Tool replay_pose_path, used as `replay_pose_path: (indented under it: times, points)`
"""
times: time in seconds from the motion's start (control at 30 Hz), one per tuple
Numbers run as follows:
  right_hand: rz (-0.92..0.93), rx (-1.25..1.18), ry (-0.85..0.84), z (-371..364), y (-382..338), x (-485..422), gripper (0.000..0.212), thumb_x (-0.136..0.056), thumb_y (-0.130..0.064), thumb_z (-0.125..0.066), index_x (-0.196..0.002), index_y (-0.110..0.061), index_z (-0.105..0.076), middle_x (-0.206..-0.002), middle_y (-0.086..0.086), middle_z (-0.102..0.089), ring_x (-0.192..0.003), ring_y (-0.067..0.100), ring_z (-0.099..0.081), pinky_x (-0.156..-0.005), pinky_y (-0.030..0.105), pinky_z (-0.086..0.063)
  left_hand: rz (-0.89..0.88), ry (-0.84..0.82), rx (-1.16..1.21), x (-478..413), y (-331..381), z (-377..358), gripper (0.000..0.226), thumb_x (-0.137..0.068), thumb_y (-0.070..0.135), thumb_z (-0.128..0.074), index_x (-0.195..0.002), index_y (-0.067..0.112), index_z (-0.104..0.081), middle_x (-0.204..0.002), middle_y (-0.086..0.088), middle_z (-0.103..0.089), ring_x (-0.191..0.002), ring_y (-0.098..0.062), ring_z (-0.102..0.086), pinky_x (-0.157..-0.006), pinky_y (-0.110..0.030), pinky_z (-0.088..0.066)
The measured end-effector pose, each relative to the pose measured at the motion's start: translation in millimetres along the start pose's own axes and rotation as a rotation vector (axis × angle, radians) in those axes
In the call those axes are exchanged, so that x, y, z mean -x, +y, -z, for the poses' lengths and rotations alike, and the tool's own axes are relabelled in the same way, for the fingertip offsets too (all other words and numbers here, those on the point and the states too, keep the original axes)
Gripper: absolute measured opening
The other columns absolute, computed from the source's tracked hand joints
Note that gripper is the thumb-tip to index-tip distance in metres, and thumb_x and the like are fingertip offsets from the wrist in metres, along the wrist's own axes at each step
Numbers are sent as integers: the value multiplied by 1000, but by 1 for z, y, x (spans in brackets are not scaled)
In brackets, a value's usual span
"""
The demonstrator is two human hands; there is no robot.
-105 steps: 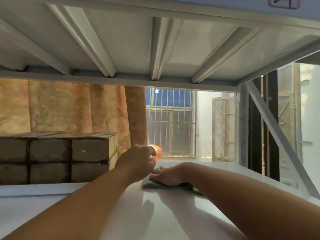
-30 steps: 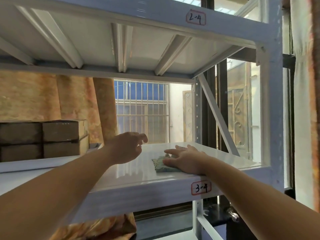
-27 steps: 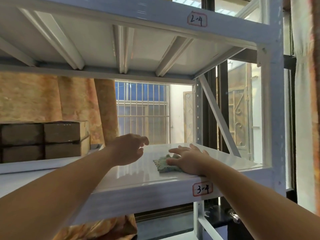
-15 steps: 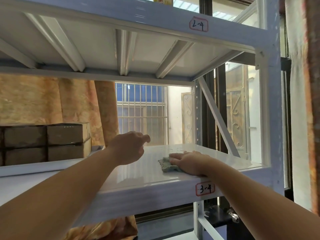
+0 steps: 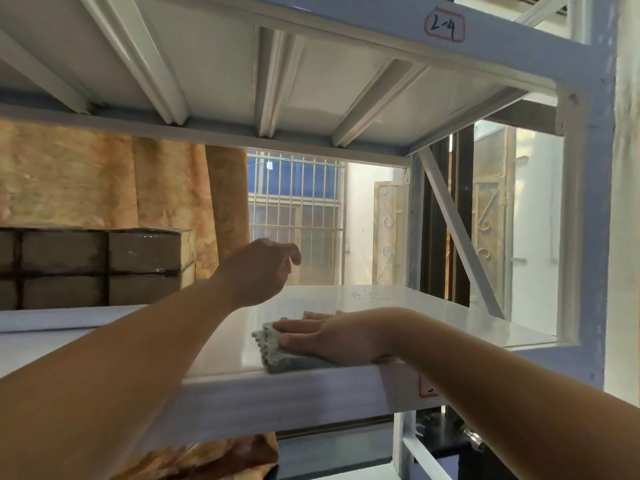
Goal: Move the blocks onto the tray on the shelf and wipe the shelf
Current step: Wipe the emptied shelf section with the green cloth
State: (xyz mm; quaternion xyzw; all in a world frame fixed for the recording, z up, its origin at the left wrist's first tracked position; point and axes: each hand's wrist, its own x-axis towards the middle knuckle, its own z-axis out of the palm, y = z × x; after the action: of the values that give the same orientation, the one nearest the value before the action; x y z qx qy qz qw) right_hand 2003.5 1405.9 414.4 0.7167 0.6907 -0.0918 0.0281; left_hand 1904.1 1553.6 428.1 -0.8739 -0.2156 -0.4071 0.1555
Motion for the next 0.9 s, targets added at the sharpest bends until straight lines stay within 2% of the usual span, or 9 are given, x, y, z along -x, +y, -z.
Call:
replay_pose_path:
  times: [0.13,0.3,0.37,0.47,0.57,0.67,0.77,0.9]
  points:
    - [11,20,-46,5,-1,-13,61,-90,-70,-12,-147,-51,-4,-162,1,2,-149,29,-4,-117,55,0,35,-101,-22,-3,-7,7,20,-94,20,-48,-104,19,-66,-104,1,-70,-81,-10,-57,-79,-23,-49]
    - [-3,56,-43,15,-3,-42,63,-90,-70,-10,-148,-48,-1,-162,1,1,-149,27,-6,-116,50,-2,1,-279,-165,-21,-14,15,23,-93,21,-46,-106,18,-65,-106,1,-68,-92,-15,-63,-86,-33,-54]
    - [-17,60,-46,21,-3,-59,63,-92,-67,-10,-149,-45,-1,-162,1,3,-149,25,-4,-116,49,-1,19,-272,-184,-24,-18,13,25,-94,19,-44,-110,19,-64,-110,1,-67,-95,-16,-63,-86,-35,-54]
    - [-65,31,-87,25,1,-90,64,-91,-69,-9,-149,-44,1,-162,1,11,-149,27,4,-116,50,1,108,-247,-121,-15,-25,-1,30,-94,15,-42,-118,24,-57,-120,2,-64,-98,-16,-62,-84,-33,-53]
    - [-96,23,-69,33,6,-125,65,-91,-69,-10,-150,-43,1,-161,3,14,-149,29,6,-116,51,1,214,-295,-52,-8,-37,-7,35,-92,15,-40,-122,29,-52,-123,4,-61,-103,-18,-60,-88,-38,-52]
    - [-116,51,-51,43,8,-161,66,-91,-69,-10,-151,-42,0,-162,4,4,-149,28,-1,-116,49,-1,246,-263,18,-11,-51,-6,31,-93,17,-40,-115,30,-57,-120,5,-64,-102,-17,-60,-88,-38,-53]
    - [-132,16,-36,49,10,-193,66,-93,-66,-11,-152,-37,-5,-161,3,-10,-147,26,-15,-116,44,-11,250,-286,38,-10,-54,-6,30,-92,18,-40,-112,30,-60,-117,3,-65,-104,-17,-60,-89,-39,-52]
    - [-125,-65,9,57,16,-217,61,-99,-54,-17,-153,-27,-5,-157,4,-22,-143,24,-24,-113,35,-19,247,-309,64,-3,-57,-7,31,-91,18,-41,-113,29,-60,-118,2,-64,-105,-17,-59,-90,-40,-51]
